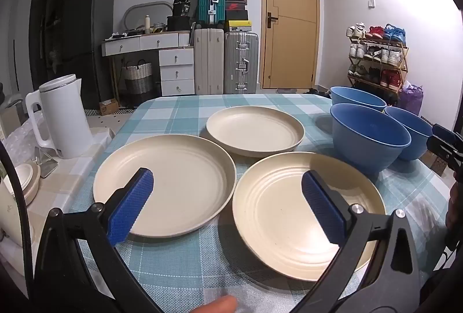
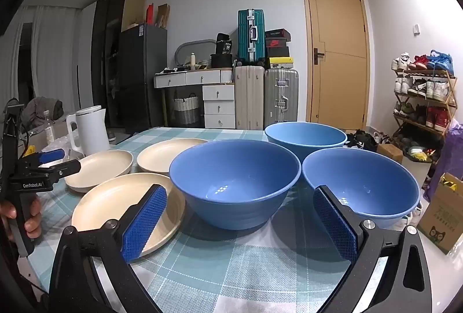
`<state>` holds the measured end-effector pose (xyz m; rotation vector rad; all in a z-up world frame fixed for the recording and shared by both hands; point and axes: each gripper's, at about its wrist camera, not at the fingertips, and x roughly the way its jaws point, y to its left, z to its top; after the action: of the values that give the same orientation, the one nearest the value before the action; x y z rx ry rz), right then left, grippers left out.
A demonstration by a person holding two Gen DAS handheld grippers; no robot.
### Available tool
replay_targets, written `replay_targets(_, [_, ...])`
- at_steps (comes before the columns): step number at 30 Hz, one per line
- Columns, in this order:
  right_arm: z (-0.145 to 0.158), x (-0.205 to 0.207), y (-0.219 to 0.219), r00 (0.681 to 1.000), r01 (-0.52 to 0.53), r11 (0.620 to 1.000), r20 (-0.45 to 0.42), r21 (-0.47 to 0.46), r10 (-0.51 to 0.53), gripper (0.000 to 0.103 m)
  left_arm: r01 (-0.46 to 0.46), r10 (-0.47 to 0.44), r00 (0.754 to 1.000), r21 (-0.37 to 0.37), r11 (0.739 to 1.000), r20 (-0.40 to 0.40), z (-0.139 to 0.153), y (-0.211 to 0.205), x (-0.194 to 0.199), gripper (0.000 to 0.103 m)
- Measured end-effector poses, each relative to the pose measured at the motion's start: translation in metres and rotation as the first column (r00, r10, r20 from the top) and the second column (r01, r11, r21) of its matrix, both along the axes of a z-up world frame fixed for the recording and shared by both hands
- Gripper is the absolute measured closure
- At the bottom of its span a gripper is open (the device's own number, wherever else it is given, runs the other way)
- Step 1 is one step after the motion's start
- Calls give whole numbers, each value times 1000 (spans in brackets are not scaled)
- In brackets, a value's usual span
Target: Organize plates and bowls
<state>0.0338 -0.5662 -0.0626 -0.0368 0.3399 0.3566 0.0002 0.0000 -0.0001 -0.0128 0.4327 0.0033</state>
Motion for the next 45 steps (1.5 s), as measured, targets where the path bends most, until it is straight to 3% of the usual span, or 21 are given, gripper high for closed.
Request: replay_targets(45, [2,-2,0,1000,-1,1000,15,-10,1,0,-1,1,1000,-10,1000,0,0,0,0,1])
